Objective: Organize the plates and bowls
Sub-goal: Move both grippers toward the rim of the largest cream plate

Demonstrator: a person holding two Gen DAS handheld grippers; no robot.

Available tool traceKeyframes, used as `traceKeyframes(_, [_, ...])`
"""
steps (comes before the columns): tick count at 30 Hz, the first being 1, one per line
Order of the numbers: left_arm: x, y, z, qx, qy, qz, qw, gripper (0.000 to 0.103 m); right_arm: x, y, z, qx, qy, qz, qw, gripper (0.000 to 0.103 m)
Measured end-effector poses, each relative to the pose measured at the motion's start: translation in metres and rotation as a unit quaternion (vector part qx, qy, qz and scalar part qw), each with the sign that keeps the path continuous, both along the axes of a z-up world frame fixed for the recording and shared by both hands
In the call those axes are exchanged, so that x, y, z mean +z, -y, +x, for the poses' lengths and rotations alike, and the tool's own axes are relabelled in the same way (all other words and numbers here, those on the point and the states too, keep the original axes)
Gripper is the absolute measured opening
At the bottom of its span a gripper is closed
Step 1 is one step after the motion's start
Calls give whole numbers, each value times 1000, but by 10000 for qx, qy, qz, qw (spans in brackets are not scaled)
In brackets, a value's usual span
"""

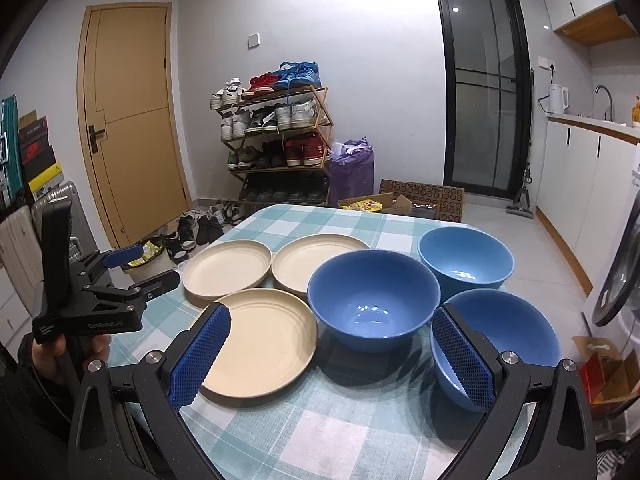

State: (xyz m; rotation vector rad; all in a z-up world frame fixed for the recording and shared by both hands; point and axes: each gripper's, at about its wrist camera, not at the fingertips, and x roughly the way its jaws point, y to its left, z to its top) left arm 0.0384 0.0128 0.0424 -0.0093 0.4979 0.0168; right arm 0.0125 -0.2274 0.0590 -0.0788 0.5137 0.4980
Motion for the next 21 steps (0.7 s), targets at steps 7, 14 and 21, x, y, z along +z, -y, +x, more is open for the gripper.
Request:
traceKeyframes(7, [6, -3, 16, 40, 29, 97, 9999, 103, 14, -6, 20, 134, -31, -75, 9999, 103])
traceKeyframes(14, [10, -13, 35, 59, -33, 68, 10000, 103, 25, -15, 42, 223, -121, -129, 9996, 103])
traceKeyframes(21, [9, -19, 55, 19, -131, 26, 9999, 103, 35, -20, 67, 243, -221, -151, 9993, 103])
